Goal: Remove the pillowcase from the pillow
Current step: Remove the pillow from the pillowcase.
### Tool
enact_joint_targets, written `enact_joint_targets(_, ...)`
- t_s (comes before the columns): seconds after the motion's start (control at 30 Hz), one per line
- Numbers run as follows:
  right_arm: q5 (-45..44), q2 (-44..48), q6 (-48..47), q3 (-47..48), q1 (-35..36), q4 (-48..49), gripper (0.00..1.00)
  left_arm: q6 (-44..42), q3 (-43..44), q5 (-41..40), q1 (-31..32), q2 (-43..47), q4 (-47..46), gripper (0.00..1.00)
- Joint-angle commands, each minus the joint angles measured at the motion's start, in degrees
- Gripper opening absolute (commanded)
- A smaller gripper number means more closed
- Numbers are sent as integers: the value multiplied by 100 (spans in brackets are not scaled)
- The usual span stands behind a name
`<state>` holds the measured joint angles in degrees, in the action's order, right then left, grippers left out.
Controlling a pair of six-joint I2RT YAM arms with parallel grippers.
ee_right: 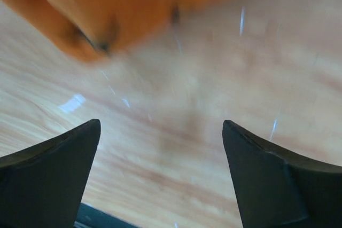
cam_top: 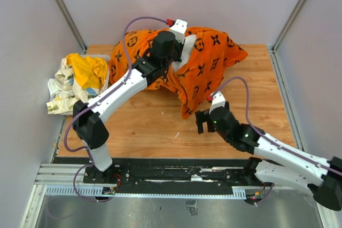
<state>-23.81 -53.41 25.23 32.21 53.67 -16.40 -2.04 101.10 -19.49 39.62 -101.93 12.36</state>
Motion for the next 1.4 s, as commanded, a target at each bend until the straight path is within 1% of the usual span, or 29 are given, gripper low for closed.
enact_joint_targets(0.0, -303, 877, -1171, 903, 16, 1337, 98, -79, -456, 22, -173, 679, -1032, 0)
enact_joint_targets(0.07, -234, 787, -1353, 1303, -64, 1708, 98, 22, -683, 145, -165, 780, -1095, 0)
enact_joint_targets(0.1, -54, 560, -1422, 1599, -101, 1669, 98, 67, -806, 186, -165, 834, -1133, 0)
enact_joint_targets(0.17, -12, -4, -1585, 2217, -108, 1401, 99, 198, -1166, 239, -165, 979, -1282, 0)
enact_joint_targets(0.23, 166, -503, -1615, 2598, -116, 1258, 99, 309, -1515, 208, -165, 1140, -1515, 0)
enact_joint_targets(0.37, 672, -1072, -1556, 2795, -120, 1528, 92, 488, -1944, 207, -165, 1367, -1831, 0)
enact_joint_targets(0.57, 424, -1394, -1523, 2761, -132, 1687, 80, 624, -2127, 254, -165, 1412, -1903, 0)
enact_joint_targets(0.63, 368, -1486, -1505, 2726, -145, 1691, 69, 696, -2149, 281, -165, 1411, -1925, 0)
enact_joint_targets(0.73, 384, -1487, -1464, 2631, -146, 1692, 45, 890, -2328, 296, -165, 1464, -1985, 0)
enact_joint_targets(0.83, 434, -1348, -1413, 2390, -146, 1685, 27, 1078, -2686, 283, -165, 1558, -2129, 0)
enact_joint_targets(0.87, 443, -1281, -1381, 2281, -153, 1665, 20, 1105, -2767, 279, -165, 1568, -2143, 0)
enact_joint_targets(0.97, 426, -1090, -1243, 1903, -178, 1512, 5, 1111, -2860, 151, -165, 1551, -2070, 0)
enact_joint_targets(1.0, 411, -1022, -1160, 1777, -193, 1430, 2, 1102, -2851, 65, -165, 1546, -2020, 0)
enact_joint_targets(1.1, 405, -731, -874, 1274, -203, 1255, 2, 1099, -2892, -160, -165, 1561, -1949, 0)
enact_joint_targets(1.17, 464, -467, -698, 852, -208, 1201, 12, 1106, -2948, -284, -173, 1579, -1975, 0)
enact_joint_targets(1.2, 509, -320, -604, 632, -208, 1172, 14, 1137, -2961, -361, -173, 1580, -1976, 0)
enact_joint_targets(1.3, 668, -2, -255, 78, -208, 846, 15, 1220, -3013, -472, -181, 1586, -1974, 0)
enact_joint_targets(1.37, 837, 106, -1, -242, -207, 588, 13, 1283, -3035, -500, -182, 1611, -1966, 0)
